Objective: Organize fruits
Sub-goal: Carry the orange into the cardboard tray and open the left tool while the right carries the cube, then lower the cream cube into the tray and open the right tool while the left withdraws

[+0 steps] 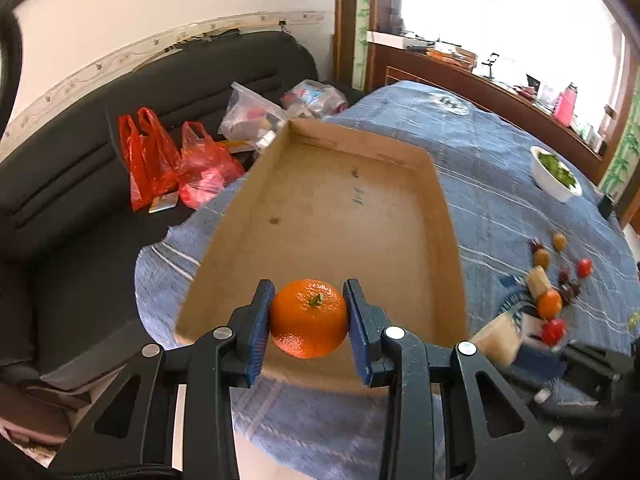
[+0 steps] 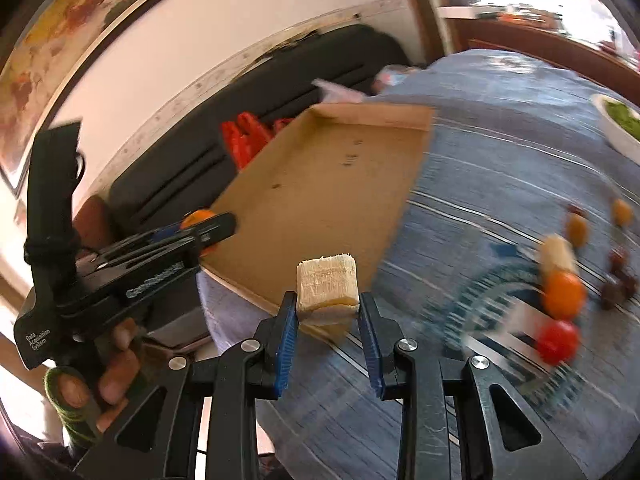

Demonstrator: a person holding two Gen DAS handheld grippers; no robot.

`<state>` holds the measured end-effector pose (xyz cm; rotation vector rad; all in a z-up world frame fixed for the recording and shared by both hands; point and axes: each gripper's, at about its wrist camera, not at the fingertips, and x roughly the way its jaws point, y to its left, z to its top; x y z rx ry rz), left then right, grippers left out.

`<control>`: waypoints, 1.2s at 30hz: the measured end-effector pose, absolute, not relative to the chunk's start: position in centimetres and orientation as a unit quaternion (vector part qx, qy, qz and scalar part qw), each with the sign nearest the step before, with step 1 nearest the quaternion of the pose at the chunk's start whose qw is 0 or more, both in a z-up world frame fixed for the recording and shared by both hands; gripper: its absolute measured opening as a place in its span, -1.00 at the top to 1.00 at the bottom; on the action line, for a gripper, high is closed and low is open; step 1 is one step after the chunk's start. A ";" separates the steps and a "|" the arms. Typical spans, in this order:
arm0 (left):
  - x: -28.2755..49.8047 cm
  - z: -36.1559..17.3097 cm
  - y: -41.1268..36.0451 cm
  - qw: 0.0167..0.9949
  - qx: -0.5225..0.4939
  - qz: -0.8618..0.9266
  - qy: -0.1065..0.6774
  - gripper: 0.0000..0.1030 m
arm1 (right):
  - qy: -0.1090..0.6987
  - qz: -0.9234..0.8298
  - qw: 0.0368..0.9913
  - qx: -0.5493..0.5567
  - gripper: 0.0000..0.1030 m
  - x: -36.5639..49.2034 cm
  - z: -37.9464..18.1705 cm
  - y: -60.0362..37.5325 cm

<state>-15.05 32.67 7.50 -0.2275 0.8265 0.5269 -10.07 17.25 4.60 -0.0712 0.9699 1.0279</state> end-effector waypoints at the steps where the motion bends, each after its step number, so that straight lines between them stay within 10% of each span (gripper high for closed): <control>1: -14.6 7.3 33.4 0.873 -0.114 0.253 0.401 0.36 | 0.447 0.478 0.755 -0.039 0.42 -10.0 4.4 18.4; 25: -10.9 2.4 33.3 0.837 -0.101 0.220 0.491 0.34 | 0.486 0.459 0.731 -0.134 0.37 -9.5 1.6 23.6; 28: -11.1 2.6 33.7 0.836 -0.114 0.216 0.491 -0.02 | 0.485 0.460 0.732 -0.131 0.36 -9.4 1.7 23.9; 36: -12.6 3.7 33.6 0.839 -0.138 0.213 0.481 -0.06 | 0.457 0.467 0.747 -0.124 -0.07 -10.6 3.0 21.9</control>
